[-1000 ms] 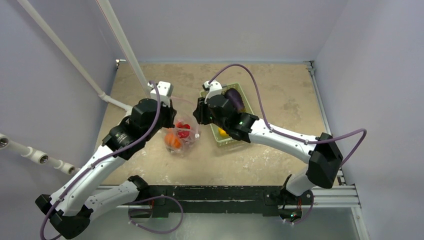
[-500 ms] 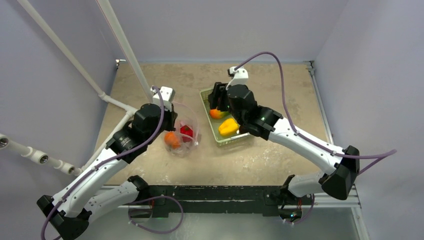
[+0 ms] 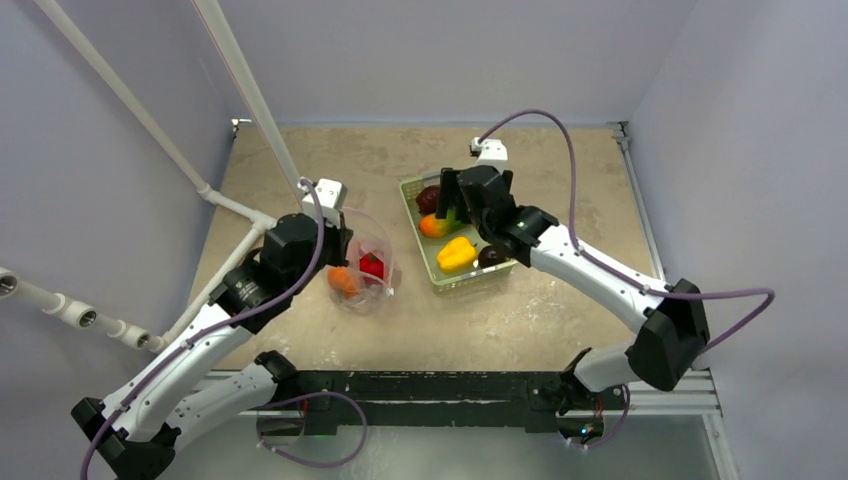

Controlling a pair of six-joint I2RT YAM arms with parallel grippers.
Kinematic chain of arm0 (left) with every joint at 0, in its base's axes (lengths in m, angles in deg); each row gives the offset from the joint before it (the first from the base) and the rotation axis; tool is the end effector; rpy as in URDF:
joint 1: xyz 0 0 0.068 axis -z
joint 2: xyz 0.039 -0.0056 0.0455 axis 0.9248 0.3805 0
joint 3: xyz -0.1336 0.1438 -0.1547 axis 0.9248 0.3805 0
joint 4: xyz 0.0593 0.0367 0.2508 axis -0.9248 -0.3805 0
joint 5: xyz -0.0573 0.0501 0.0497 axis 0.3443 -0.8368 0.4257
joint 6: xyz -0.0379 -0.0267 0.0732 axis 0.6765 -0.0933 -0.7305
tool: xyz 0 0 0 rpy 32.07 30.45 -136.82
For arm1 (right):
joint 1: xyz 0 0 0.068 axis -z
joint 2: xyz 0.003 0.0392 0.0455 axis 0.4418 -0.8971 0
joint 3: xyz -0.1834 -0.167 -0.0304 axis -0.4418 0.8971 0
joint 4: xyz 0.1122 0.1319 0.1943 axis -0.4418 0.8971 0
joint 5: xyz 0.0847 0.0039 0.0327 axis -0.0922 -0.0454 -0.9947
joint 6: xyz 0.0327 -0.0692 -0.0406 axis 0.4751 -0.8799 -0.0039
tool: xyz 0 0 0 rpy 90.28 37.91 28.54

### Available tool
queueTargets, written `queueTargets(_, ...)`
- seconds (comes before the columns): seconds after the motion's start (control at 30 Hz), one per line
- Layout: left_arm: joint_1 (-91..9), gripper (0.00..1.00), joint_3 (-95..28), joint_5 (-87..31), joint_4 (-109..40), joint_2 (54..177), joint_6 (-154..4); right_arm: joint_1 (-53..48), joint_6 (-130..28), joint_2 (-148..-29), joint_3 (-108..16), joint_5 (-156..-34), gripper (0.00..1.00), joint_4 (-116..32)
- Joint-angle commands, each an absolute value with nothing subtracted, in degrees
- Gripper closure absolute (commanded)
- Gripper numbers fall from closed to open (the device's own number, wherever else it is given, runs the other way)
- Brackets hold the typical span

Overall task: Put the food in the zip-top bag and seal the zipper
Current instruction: Pick up the fake vegetable from the bin.

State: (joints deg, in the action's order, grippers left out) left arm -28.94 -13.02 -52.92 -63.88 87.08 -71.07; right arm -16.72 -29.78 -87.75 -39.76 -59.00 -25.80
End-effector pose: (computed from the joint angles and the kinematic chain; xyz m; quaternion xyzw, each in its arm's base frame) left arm 0.1934 -0.1266 0.3121 0.0872 0.8231 -0.1411 0.5431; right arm 0.2854 0.2150 0.2960 0.0205 0.8401 0.1161 0.5294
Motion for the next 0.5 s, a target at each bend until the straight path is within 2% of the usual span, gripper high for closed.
queueTargets(0.0,-29.0,1.0,-12.6,-53.6,-62.5,85.9,-72.0,-16.2,-27.8,-90.2,-37.5,-60.7,0.03,-25.1)
queueTargets(0.47,-28.9,1.0,-12.4,-53.0,-62.8,84.4,-72.1,-16.2,-17.7,-94.2,-34.7,-62.7,0.01,-22.2)
